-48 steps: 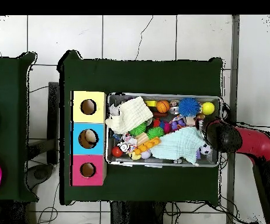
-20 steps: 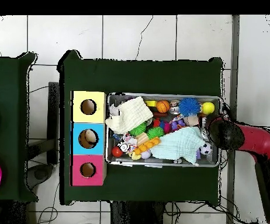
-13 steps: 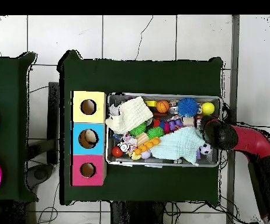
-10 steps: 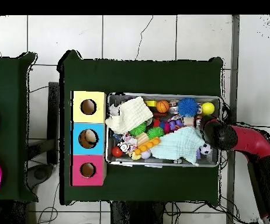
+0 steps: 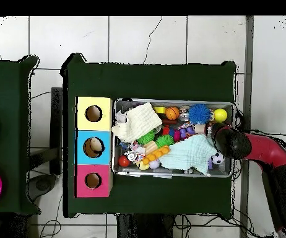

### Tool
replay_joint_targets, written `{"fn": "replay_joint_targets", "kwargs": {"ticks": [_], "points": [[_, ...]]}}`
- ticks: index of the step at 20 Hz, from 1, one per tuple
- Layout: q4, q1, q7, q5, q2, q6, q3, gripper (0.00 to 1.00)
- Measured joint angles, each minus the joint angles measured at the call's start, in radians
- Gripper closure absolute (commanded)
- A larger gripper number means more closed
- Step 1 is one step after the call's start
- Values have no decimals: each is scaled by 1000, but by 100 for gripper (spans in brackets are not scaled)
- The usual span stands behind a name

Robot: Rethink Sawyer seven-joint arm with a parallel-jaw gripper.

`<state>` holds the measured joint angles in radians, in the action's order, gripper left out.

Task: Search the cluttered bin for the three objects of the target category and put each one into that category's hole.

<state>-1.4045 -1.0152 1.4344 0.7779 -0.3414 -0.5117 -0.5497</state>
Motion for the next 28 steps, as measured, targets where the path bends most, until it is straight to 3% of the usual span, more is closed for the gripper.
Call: {"fn": "replay_joint_targets", "kwargs": {"ticks": [9, 21, 28], "points": [[0, 4, 0, 1, -11, -13, 1, 100], [-11, 77, 0, -5, -110, -84, -2, 100], [-59, 82, 0, -65, -176, -93, -26, 100]]}}
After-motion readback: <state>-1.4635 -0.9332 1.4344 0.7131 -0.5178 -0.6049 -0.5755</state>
